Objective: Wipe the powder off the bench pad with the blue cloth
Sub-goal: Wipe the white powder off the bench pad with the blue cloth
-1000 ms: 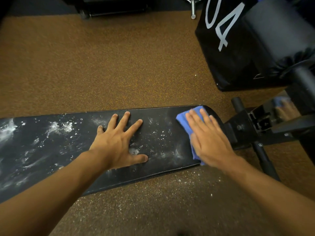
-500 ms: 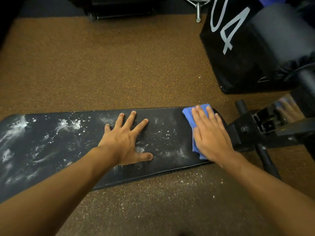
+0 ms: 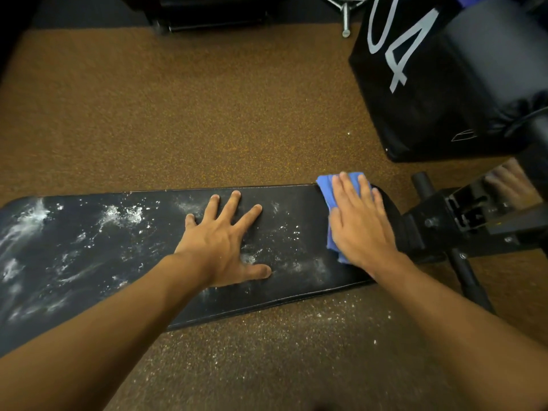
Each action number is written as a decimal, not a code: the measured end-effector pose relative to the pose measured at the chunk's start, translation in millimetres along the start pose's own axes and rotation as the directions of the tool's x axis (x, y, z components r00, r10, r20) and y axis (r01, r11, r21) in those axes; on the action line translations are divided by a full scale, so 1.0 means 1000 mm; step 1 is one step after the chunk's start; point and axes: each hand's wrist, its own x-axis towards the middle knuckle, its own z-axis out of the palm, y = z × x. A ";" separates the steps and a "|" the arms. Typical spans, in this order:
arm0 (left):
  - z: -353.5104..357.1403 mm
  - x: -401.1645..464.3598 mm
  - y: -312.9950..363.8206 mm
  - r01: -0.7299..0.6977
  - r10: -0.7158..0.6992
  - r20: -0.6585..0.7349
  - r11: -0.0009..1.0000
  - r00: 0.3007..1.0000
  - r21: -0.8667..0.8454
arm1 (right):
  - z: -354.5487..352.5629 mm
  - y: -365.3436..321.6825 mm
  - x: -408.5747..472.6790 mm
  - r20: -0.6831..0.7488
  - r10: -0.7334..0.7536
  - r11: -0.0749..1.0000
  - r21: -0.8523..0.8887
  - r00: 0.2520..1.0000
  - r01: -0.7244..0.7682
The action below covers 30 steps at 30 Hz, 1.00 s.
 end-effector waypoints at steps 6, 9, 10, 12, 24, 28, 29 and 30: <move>0.001 -0.002 -0.001 0.004 -0.004 -0.002 1.000 1.000 0.010 | 0.001 -0.026 -0.031 0.020 -0.199 0.980 -0.015 0.980 0.199; 0.001 -0.001 0.000 0.003 -0.003 -0.011 1.000 1.000 0.005 | -0.005 0.016 -0.059 0.078 -0.280 0.959 -0.010 0.957 0.282; 0.002 -0.001 0.001 0.003 -0.003 -0.015 1.000 1.000 0.004 | -0.006 0.030 -0.056 0.073 -0.243 0.970 -0.017 0.967 0.244; 0.003 -0.001 0.000 0.001 -0.001 -0.013 1.000 1.000 0.009 | -0.005 0.039 -0.031 0.044 -0.091 0.995 -0.033 0.995 0.093; 0.001 0.000 -0.001 -0.010 0.010 0.004 1.000 1.000 0.020 | -0.008 0.045 -0.026 0.056 -0.100 0.995 0.000 0.993 0.100; 0.002 0.000 0.000 -0.010 0.010 0.003 1.000 1.000 0.024 | -0.003 0.001 0.037 -0.002 0.092 0.996 0.010 0.996 -0.092; 0.002 0.000 0.000 -0.011 0.011 -0.001 1.000 1.000 0.029 | -0.002 -0.017 0.037 0.002 0.015 1.000 0.003 1.000 -0.015; 0.002 -0.001 -0.001 -0.009 0.009 -0.007 1.000 1.000 0.029 | -0.001 -0.029 0.030 0.017 -0.082 0.997 0.001 0.996 0.082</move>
